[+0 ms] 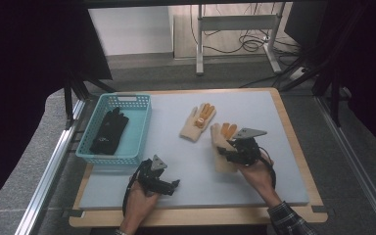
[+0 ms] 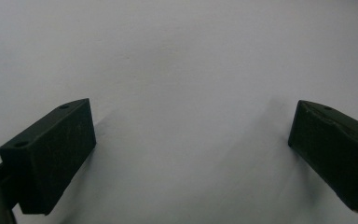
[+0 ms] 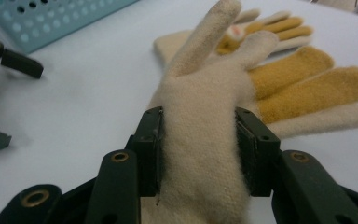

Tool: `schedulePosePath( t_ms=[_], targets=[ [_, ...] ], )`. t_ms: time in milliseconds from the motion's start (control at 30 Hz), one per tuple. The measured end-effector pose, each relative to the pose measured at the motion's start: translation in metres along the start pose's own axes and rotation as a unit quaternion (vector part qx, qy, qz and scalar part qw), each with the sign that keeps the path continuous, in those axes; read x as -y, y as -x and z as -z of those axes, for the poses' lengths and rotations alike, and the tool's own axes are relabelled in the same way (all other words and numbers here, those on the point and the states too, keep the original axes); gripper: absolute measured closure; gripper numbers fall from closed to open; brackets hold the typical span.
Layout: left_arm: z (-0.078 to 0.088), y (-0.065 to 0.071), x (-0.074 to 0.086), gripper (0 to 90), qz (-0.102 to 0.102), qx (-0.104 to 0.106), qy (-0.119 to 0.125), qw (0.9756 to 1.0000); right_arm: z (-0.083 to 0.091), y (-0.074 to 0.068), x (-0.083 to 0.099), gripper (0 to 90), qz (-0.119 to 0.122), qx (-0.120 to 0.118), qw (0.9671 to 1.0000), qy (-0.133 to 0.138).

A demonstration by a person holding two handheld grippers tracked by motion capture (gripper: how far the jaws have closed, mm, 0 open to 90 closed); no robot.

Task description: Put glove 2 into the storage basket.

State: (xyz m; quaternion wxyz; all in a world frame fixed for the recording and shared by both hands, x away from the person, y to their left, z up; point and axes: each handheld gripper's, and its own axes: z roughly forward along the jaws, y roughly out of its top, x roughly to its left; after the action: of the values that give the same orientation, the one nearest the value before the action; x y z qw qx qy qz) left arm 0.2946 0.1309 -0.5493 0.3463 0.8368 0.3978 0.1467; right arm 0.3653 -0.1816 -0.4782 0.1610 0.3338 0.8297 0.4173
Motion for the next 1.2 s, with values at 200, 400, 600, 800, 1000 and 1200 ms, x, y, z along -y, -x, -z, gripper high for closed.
schedulePosePath(
  t_ms=[200, 400, 600, 800, 1000, 1200],
  targets=[
    [0.000, 0.000, 0.000, 0.9, 0.002, 0.000, 0.000, 1.0000, -0.019, -0.021, 0.020, 52.1, 0.005, -0.004, 0.9998, -0.016],
    [0.000, 0.000, 0.000, 0.9, 0.001, 0.000, 0.000, 1.0000, -0.016, -0.020, 0.023, 35.9, 0.007, -0.004, 0.9998, -0.016],
    [0.000, 0.000, 0.000, 0.9, 0.002, 0.001, 0.000, 1.0000, -0.001, 0.007, 0.018, 48.9, -0.017, 0.003, 0.9998, -0.007],
    [0.000, 0.000, 0.000, 0.9, 0.002, 0.001, 0.000, 1.0000, -0.002, 0.023, 0.020, 64.0, -0.020, -0.007, 0.9997, -0.014],
    [0.000, 0.000, 0.000, 0.9, 0.002, 0.001, 0.000, 1.0000, -0.014, 0.026, 0.014, 64.4, -0.004, -0.001, 0.9999, -0.016],
    [0.000, 0.000, 0.000, 0.9, 0.002, 0.001, 0.000, 1.0000, -0.033, 0.034, 0.001, 59.5, -0.019, -0.002, 0.9997, -0.015]
  ],
)
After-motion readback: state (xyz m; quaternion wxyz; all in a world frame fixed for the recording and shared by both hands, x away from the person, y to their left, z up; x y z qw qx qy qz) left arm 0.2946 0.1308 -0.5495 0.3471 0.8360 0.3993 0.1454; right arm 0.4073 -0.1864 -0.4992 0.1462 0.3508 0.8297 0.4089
